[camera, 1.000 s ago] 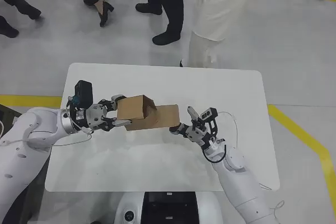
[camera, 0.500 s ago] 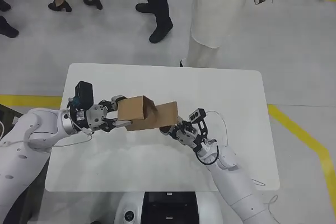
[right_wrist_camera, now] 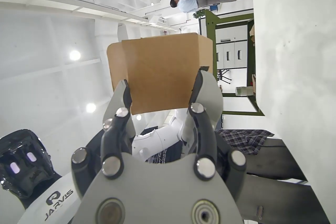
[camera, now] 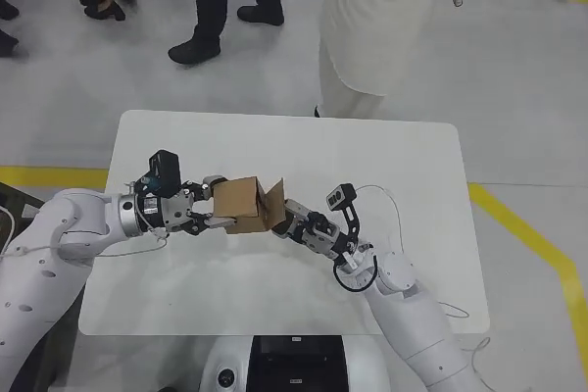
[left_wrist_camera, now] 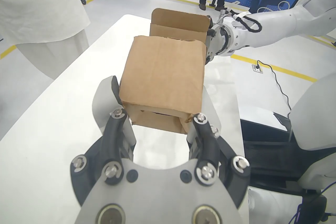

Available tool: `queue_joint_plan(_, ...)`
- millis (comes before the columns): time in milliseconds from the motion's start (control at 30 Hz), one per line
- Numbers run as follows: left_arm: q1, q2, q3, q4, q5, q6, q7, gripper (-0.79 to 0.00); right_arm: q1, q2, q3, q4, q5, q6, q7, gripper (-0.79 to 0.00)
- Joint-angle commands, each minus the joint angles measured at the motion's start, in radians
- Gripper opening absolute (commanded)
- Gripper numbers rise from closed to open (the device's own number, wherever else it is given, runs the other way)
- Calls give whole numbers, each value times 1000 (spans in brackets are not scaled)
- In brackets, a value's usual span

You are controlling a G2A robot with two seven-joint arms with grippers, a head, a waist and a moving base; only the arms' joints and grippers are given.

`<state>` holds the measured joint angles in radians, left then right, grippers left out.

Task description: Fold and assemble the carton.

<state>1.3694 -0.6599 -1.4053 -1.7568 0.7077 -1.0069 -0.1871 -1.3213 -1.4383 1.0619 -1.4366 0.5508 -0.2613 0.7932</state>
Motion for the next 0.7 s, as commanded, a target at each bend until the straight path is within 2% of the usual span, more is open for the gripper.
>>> queue_joint_plan(0, 0, -1, -2, -2, 9, 0, -2, -511, -2, 2, 2, -11, -20, -3, -9, -336)
queue_joint_plan(33, 1, -2, -3, -3, 14, 1, -4, -508, -3, 4, 4, -19, -32, -6, -16, -329)
queue_joint_plan(100, 2, -3, -5, -4, 23, 0, -6, -502, -8, 7, 9, -38, -57, -11, -28, -422)
queue_joint_plan(167, 3, -4, -7, -4, 38, 0, -9, -499, -12, 11, 13, -56, -89, -11, -37, -449)
queue_joint_plan(367, 6, -8, -10, -6, 74, -2, -7, -499, -27, 19, 13, -100, -146, 0, -54, -453)
queue_joint_plan(667, 6, -15, -11, -16, 117, 1, -2, -505, -17, 23, -6, -112, -194, 6, -80, -502)
